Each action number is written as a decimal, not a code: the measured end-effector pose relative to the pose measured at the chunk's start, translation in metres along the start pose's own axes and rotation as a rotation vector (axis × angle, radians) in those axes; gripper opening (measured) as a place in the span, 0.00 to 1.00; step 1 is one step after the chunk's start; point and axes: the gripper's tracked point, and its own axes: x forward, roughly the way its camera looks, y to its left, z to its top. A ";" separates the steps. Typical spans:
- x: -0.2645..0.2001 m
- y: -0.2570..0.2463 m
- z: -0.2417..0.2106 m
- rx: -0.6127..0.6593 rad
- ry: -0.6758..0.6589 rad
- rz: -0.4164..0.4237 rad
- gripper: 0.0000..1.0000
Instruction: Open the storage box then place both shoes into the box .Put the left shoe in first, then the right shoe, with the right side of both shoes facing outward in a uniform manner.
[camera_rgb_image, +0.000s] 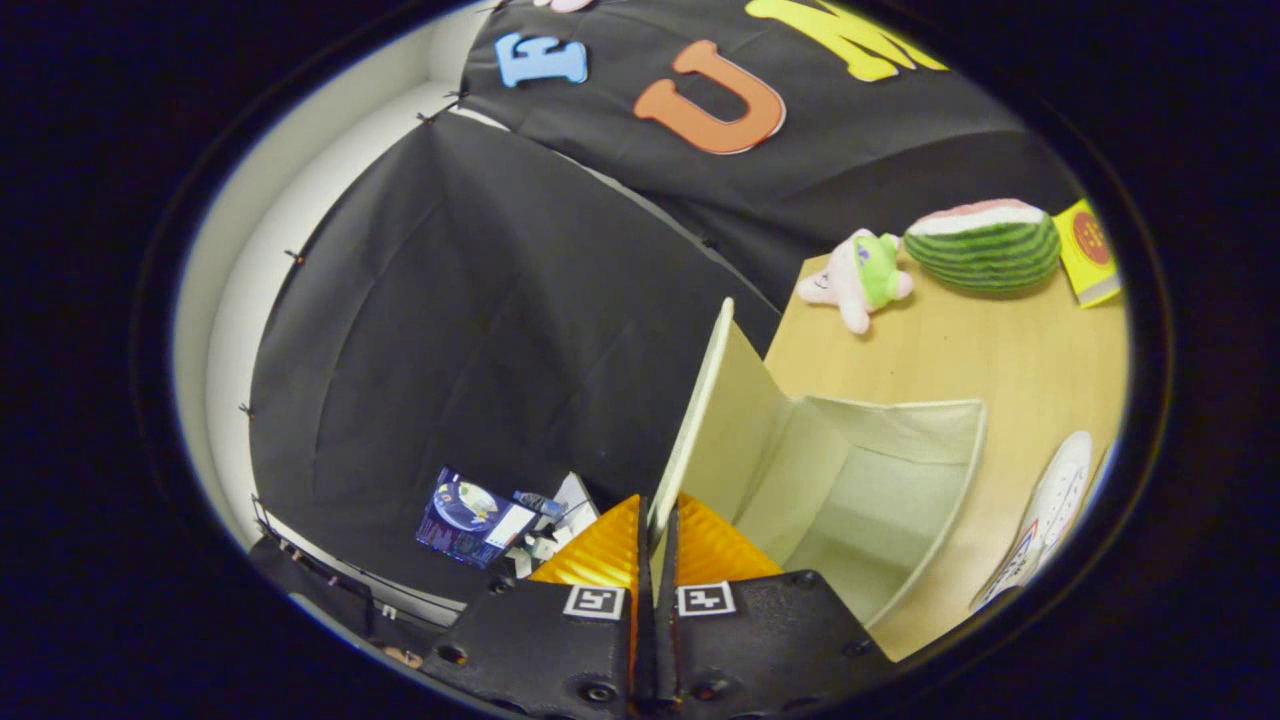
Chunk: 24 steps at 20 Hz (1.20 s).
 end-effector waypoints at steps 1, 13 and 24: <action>0.013 0.012 0.003 -0.020 0.013 -0.004 0.06; 0.076 0.065 0.003 -0.273 0.004 -0.035 0.81; -0.087 -0.105 0.003 -0.319 -0.031 -0.515 0.84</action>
